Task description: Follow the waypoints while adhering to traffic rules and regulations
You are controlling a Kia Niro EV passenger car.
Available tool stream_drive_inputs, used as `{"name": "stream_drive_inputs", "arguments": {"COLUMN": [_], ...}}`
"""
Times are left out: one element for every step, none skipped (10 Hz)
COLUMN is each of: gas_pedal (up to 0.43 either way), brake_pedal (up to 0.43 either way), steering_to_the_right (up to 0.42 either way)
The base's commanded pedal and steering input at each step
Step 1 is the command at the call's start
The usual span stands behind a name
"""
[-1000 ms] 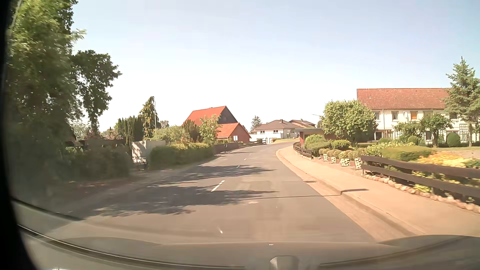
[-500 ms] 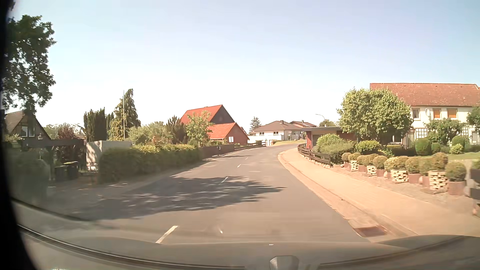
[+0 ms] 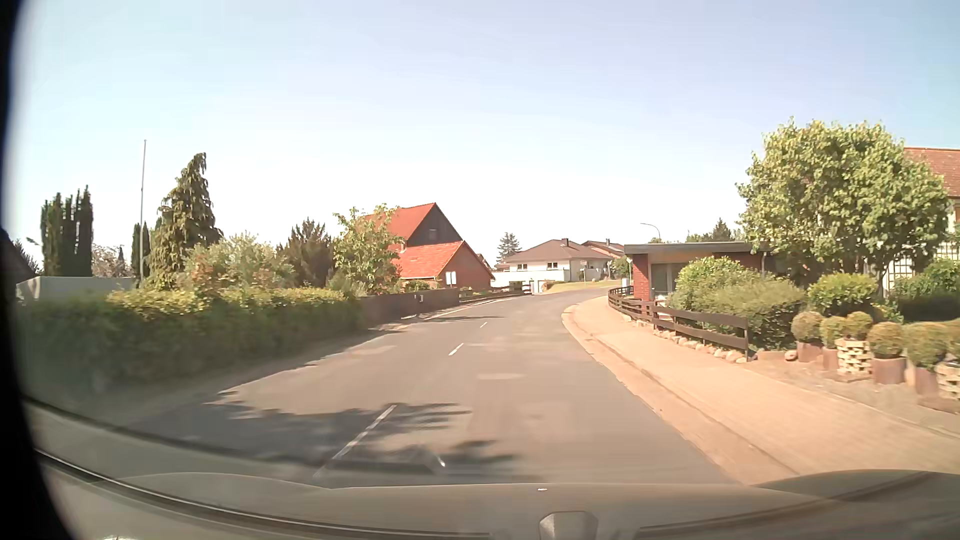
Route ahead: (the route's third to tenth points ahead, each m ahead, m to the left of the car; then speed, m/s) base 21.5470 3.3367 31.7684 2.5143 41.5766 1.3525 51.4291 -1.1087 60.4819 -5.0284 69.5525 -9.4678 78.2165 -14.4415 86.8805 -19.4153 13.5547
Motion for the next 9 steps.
{"name": "stream_drive_inputs", "arguments": {"gas_pedal": [0.087,0.079,0.067,0.047,0.039,0.039,0.039,0.039,0.039], "brake_pedal": [0.006,0.006,0.006,0.006,0.006,0.006,0.006,0.006,0.006], "steering_to_the_right": [0.002,0.002,0.002,0.002,0.002,0.002,0.002,0.002,0.002]}}
